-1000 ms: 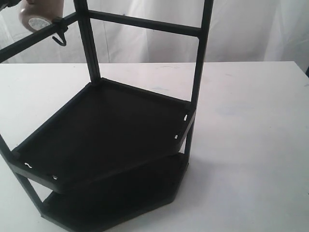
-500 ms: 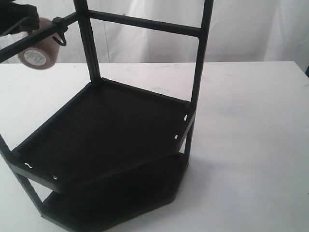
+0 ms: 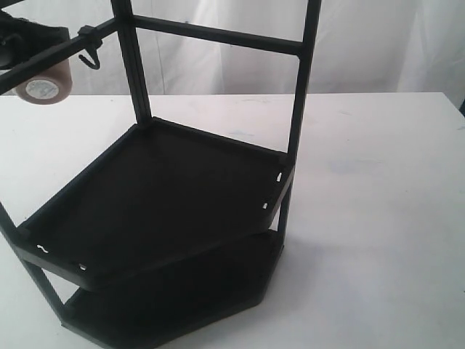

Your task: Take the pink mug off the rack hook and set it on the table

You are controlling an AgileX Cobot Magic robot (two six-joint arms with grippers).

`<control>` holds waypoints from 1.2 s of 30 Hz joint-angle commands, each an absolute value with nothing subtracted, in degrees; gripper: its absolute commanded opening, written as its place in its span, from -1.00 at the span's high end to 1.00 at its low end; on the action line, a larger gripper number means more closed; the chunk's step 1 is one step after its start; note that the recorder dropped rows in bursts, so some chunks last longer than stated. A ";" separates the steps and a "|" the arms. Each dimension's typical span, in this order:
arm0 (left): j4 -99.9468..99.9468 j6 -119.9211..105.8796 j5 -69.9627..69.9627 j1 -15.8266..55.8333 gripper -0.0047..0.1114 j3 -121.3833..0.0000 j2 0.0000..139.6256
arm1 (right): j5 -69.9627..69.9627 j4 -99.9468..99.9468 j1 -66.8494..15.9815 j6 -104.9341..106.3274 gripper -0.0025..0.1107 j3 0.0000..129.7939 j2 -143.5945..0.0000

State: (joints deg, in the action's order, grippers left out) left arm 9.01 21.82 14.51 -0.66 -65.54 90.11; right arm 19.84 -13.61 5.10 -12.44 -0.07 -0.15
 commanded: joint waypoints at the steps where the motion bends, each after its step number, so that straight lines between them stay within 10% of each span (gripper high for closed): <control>1: 18.47 26.00 41.26 -0.55 0.92 -55.82 89.52 | 19.72 -13.53 5.03 -12.49 0.96 0.00 0.00; 36: 34.36 26.93 69.96 -2.19 0.92 -53.07 116.37 | 19.72 -13.53 5.03 -12.49 0.96 0.00 0.00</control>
State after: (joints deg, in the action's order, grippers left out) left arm 29.58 27.32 67.90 -2.07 -50.96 115.98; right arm 19.84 -13.61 5.10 -12.44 -0.07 -0.15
